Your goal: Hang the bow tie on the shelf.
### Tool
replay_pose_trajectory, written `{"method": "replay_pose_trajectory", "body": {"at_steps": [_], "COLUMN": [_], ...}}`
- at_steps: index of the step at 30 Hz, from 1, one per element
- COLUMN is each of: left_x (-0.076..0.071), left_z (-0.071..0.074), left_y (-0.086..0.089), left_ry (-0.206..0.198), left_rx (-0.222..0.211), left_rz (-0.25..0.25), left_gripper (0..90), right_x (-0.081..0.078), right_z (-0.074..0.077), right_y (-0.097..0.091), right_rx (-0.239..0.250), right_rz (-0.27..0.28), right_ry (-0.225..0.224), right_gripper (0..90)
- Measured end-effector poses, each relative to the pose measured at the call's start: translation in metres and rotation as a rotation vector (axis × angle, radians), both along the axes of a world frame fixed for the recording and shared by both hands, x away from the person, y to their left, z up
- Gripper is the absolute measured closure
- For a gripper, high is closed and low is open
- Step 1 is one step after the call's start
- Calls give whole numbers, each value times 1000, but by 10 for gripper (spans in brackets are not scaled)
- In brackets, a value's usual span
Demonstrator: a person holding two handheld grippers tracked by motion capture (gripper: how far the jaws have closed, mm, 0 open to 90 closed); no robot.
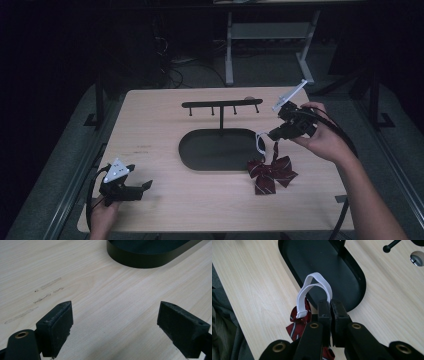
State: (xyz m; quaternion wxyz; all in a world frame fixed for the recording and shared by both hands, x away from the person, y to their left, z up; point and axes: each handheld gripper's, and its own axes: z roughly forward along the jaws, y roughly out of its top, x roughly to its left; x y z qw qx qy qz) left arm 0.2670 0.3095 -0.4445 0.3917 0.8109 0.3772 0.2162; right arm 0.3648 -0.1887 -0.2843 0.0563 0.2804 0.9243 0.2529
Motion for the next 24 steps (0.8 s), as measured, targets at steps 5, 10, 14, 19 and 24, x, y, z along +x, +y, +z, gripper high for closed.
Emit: {"method": "replay_pose_trajectory", "body": {"at_steps": [5, 10, 14, 19, 24], "left_x": [0, 0, 1, 2, 2], "left_z": [0, 0, 0, 0, 0], "left_y": [0, 0, 1, 1, 2], "left_ry": [0, -1, -1, -1, -1], "left_rx": [1, 1, -6, -5, -8], "left_rz": [1, 0, 6, 6, 13], "left_gripper": [131, 131, 131, 131, 131], "right_x": [1, 3, 6, 10, 15], "right_z": [2, 6, 9, 14, 17], "right_y": [3, 6, 8, 8, 9], "right_rx": [-6, -7, -5, -3, -2], "right_rz": [6, 8, 12, 15, 14], "right_ry": [0, -1, -2, -5, -2], "right_gripper": [870, 871, 871, 871, 871]}}
